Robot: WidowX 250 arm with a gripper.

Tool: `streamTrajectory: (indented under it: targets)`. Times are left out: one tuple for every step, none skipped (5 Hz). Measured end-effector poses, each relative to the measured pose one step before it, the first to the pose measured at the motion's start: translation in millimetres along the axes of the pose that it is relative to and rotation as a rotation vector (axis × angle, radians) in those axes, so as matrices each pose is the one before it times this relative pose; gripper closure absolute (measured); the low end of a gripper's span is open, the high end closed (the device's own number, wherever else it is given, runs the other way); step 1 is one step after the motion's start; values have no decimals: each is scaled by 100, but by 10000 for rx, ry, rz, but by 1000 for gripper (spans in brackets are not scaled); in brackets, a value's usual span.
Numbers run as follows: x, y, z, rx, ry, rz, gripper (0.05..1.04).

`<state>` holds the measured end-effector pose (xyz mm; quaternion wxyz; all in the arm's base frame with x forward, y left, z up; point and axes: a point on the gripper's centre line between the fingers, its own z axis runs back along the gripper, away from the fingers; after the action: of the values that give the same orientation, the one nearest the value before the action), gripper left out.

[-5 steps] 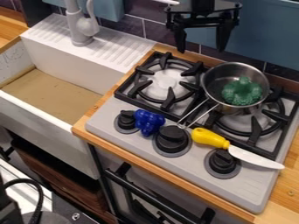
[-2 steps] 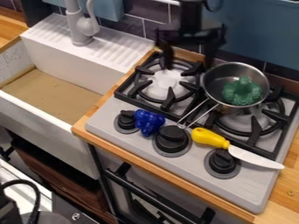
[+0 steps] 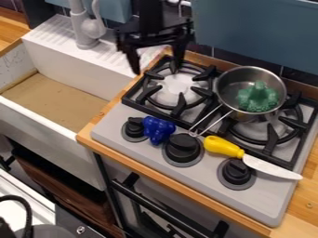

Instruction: Placed the blue object on the silver pot

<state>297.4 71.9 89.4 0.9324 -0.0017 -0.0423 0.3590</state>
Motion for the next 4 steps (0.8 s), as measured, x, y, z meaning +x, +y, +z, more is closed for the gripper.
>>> streamTrajectory:
  targets:
    - [-969,1807,-491,166,459,1686,86]
    - [-873,1015,-304,-68,-291,2258,86]
    - [-872,679,-893,-113,-355,1683,86]
    - [-986,278,-1121,-163,-36,734,86]
